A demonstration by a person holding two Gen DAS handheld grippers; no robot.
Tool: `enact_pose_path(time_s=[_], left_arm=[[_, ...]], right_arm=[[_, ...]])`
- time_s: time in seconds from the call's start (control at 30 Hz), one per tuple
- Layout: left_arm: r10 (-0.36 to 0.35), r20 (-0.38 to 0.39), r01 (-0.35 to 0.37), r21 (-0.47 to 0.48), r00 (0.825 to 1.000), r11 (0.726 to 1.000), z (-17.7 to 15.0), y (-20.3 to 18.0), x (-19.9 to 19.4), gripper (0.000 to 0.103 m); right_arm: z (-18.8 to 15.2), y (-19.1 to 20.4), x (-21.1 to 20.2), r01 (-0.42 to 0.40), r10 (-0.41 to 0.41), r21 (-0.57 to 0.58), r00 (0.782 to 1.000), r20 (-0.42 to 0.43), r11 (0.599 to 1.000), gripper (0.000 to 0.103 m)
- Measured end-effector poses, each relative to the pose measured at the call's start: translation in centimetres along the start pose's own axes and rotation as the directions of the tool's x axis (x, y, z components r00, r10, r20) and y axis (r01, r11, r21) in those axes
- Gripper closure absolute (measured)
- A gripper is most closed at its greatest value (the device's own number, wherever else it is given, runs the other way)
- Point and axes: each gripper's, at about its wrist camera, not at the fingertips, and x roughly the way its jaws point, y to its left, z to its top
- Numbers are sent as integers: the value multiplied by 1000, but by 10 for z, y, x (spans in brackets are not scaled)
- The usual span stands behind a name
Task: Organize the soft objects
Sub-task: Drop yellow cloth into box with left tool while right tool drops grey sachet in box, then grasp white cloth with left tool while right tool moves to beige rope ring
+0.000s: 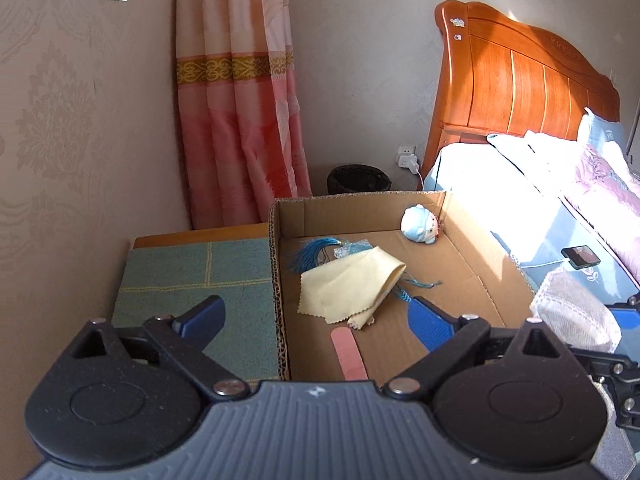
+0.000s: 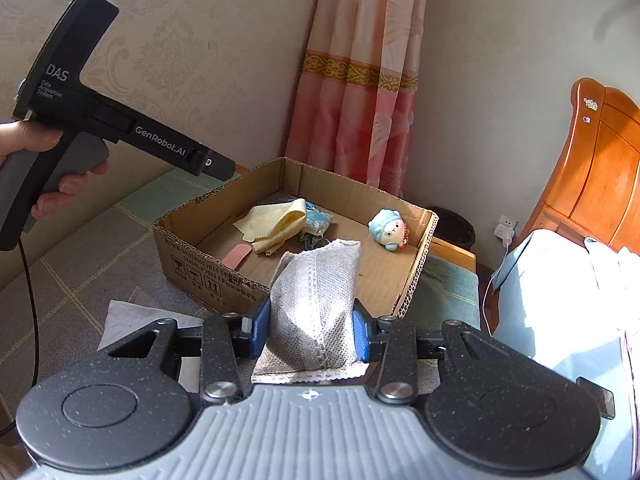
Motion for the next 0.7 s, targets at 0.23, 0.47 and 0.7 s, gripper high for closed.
enact_pose_path(time_s=[0.23, 0.47, 0.7], left_arm=[[100, -22, -101, -60, 995, 993, -59, 9, -37, 1], [132, -71, -132, 2, 989, 991, -92, 4, -45, 1], [121, -64, -121, 2, 991, 993, -98, 8, -51, 1]], right_arm=[[26, -10, 19, 11, -11, 24, 1000, 3, 1000, 57], [60, -19, 52, 55, -55, 49, 998, 6, 997, 16], [54, -11, 48, 80, -81, 75, 996, 23, 994, 0]])
